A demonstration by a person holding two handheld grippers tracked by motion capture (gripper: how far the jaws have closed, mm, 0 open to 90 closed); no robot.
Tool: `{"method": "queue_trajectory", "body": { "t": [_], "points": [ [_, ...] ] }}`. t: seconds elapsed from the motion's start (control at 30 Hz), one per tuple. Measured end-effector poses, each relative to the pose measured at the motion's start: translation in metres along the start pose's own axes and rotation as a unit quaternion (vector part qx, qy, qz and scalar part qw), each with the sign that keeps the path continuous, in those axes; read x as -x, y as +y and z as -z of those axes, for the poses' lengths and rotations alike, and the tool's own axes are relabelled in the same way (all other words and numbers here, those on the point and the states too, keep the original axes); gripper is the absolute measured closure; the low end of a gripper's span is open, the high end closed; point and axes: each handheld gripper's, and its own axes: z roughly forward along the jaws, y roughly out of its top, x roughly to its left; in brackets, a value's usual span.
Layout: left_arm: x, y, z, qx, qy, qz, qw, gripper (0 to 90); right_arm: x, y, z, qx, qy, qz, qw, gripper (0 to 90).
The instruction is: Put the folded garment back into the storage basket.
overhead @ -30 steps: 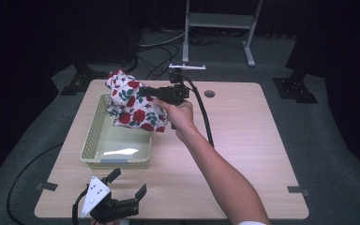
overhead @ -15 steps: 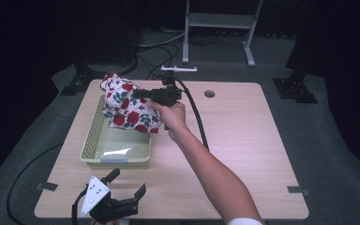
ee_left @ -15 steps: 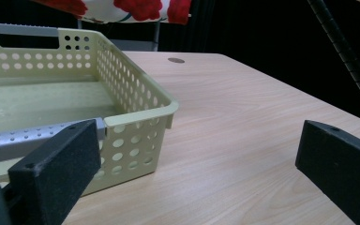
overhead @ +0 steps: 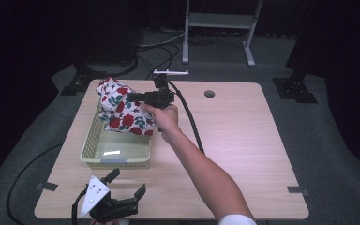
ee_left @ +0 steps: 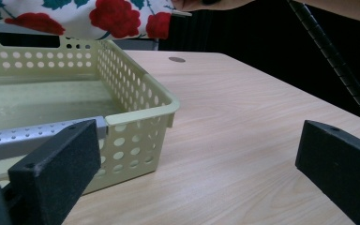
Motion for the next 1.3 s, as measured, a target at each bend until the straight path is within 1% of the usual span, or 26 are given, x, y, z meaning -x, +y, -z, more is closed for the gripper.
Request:
{"method": "queue_trajectory", "body": {
  "t": [0.47, 1.0, 1.17, 1.3],
  "points": [
    [-0.001, 0.0, 0.0, 0.0, 0.0, 0.002, 1.0, 0.0, 0.007, -0.008, -0.026, -0.014, -0.003, -0.009, 0.9999, 82.3],
    [-0.001, -0.001, 0.001, 0.0, -0.001, 0.002, 1.0, 0.0, 0.017, -0.019, -0.045, -0.026, -0.007, -0.023, 0.9994, 82.3],
    [-0.001, -0.001, 0.001, 0.0, -0.001, 0.003, 1.0, 0.0, 0.02, -0.023, -0.051, -0.03, -0.01, -0.031, 0.999, 82.2],
    [-0.001, -0.001, 0.001, 0.001, -0.001, 0.004, 1.0, 0.0, 0.024, -0.026, -0.054, -0.033, -0.014, -0.031, 0.9989, 82.3]
  ]
}}
